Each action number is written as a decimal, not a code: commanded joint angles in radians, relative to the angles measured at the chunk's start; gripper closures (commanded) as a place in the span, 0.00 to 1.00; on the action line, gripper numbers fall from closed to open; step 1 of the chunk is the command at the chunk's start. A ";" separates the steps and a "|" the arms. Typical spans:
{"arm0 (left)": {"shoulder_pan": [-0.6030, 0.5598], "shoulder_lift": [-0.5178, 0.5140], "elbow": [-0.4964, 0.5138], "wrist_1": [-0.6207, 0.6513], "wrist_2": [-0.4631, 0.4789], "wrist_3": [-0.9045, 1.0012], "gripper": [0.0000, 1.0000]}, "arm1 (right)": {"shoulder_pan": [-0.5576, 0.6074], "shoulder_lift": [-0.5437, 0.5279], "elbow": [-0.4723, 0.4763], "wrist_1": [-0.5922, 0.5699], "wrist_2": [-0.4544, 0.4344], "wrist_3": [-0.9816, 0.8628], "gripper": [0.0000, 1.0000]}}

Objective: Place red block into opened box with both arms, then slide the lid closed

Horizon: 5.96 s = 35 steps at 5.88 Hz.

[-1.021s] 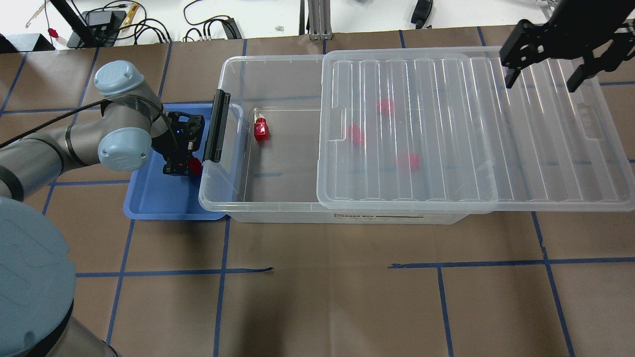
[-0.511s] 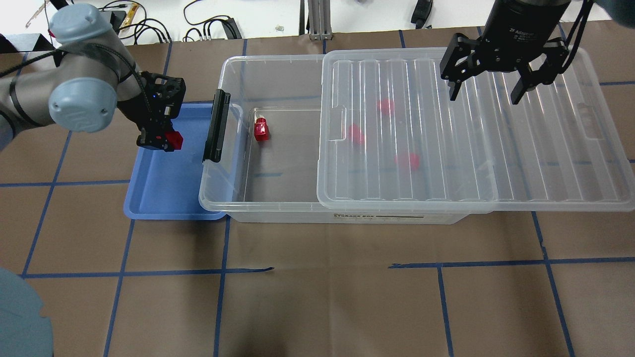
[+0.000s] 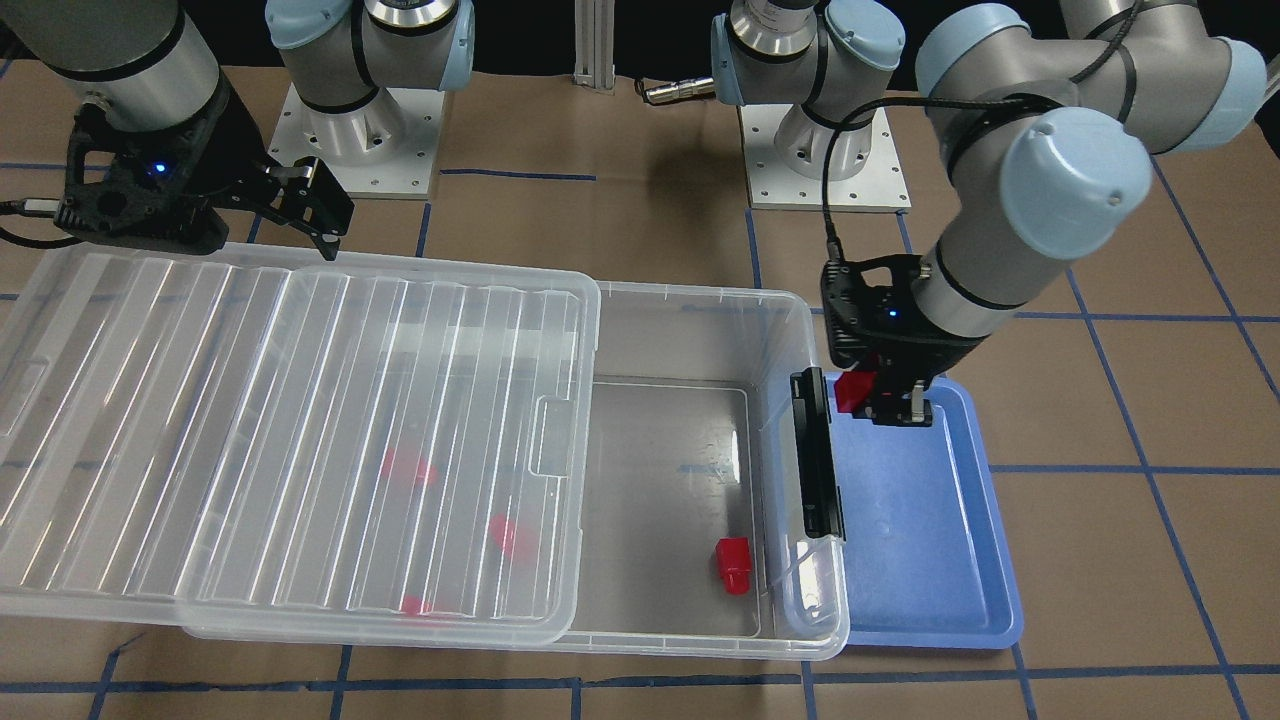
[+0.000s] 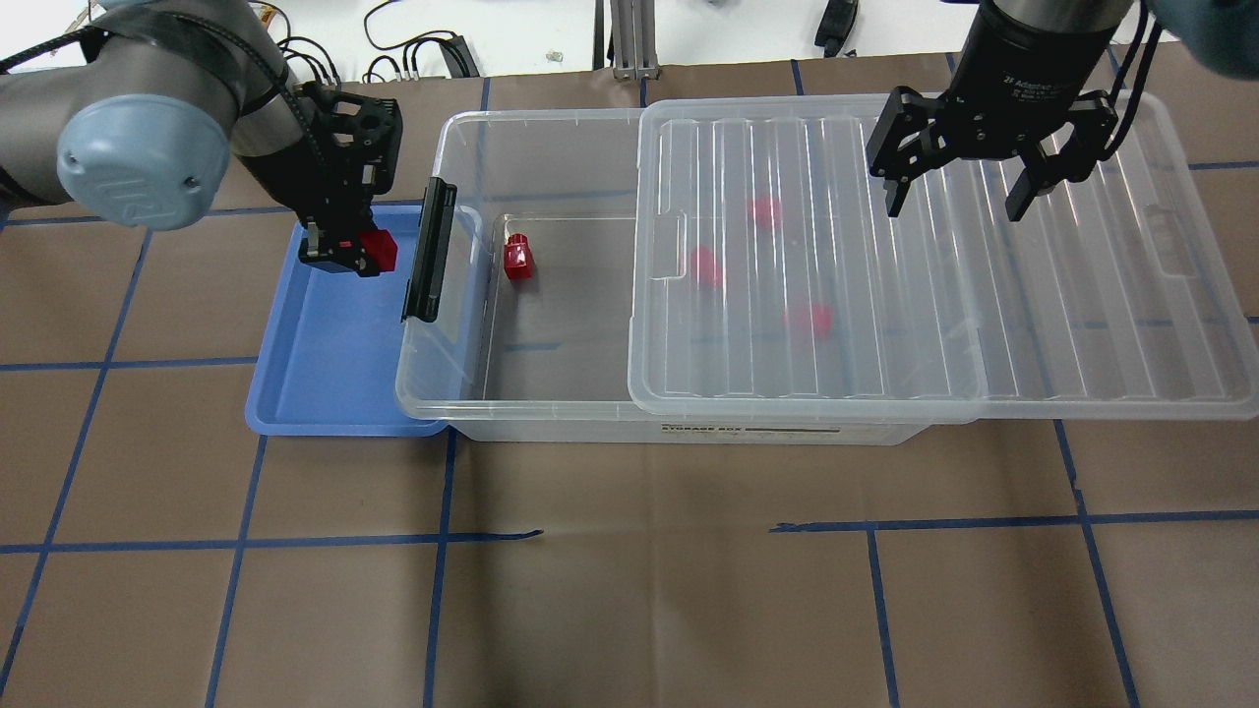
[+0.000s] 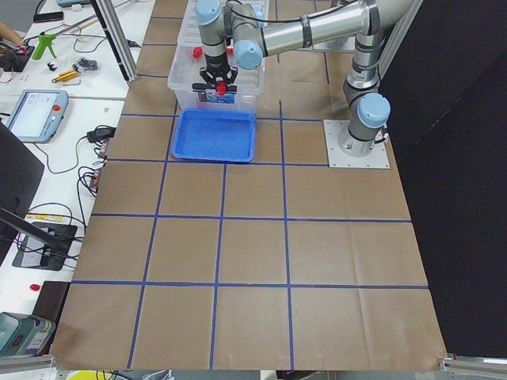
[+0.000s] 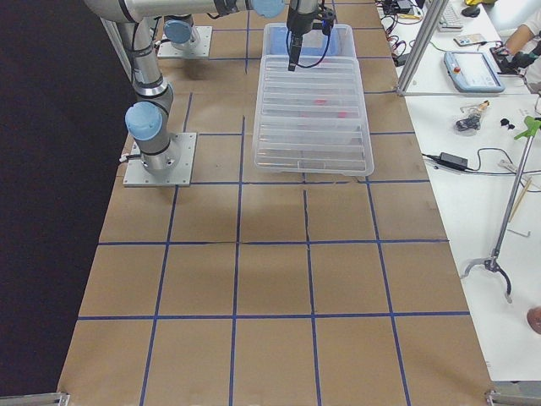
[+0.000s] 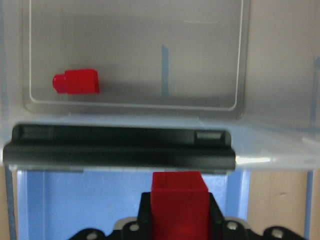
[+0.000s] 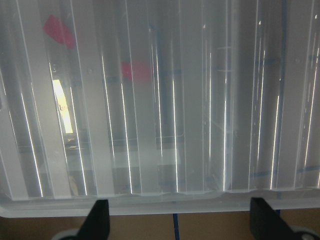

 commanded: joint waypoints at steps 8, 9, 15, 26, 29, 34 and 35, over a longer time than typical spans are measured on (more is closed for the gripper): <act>-0.188 -0.317 -0.127 0.438 0.008 -0.151 0.81 | -0.002 -0.003 -0.003 -0.007 -0.001 0.008 0.00; -0.188 -0.298 -0.118 0.426 0.012 -0.150 0.02 | -0.005 -0.003 -0.004 -0.007 -0.001 0.013 0.00; -0.170 0.018 0.095 -0.072 0.014 -0.418 0.02 | -0.371 0.011 -0.032 -0.026 -0.029 -0.329 0.00; -0.013 0.213 0.057 -0.202 0.020 -1.592 0.01 | -0.605 0.193 0.157 -0.214 -0.110 -0.524 0.00; -0.018 0.223 0.056 -0.219 0.017 -1.592 0.01 | -0.559 0.120 0.249 -0.212 -0.082 -0.521 0.00; -0.013 0.236 0.031 -0.216 0.011 -1.585 0.01 | -0.448 0.117 0.249 -0.220 -0.052 -0.521 0.00; -0.012 0.236 0.031 -0.216 0.011 -1.584 0.01 | -0.409 0.117 0.249 -0.220 -0.033 -0.509 0.00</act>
